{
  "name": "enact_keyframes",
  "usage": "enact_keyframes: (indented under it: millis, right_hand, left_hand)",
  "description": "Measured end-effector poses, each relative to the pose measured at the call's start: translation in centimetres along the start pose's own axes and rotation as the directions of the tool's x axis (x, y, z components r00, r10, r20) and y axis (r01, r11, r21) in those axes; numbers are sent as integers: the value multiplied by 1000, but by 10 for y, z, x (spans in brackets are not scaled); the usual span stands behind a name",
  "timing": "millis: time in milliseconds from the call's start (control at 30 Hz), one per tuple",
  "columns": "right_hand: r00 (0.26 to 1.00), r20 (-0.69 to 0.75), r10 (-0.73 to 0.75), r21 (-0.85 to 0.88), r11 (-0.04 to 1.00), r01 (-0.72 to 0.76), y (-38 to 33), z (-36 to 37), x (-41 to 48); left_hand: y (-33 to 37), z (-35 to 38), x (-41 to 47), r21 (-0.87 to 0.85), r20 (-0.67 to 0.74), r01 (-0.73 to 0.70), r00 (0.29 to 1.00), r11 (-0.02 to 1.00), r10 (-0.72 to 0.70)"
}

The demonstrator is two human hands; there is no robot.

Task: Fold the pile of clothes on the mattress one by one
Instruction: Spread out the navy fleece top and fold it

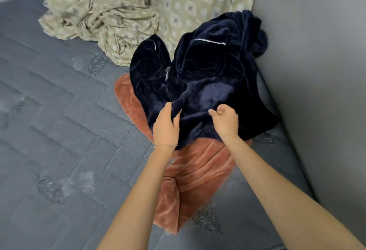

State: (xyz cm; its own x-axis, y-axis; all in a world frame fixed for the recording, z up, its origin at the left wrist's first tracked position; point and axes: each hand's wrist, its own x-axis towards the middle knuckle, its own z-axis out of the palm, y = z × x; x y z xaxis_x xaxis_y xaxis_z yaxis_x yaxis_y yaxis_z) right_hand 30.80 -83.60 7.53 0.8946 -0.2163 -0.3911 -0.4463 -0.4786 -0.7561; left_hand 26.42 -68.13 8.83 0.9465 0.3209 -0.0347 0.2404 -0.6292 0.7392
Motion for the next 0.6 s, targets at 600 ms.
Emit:
enact_keyframes:
  millis: [600]
  right_hand:
    - [905, 114, -409, 305, 882, 360, -249, -47, -244]
  left_hand:
    - [88, -318, -71, -58, -269, -92, 960, 994, 73]
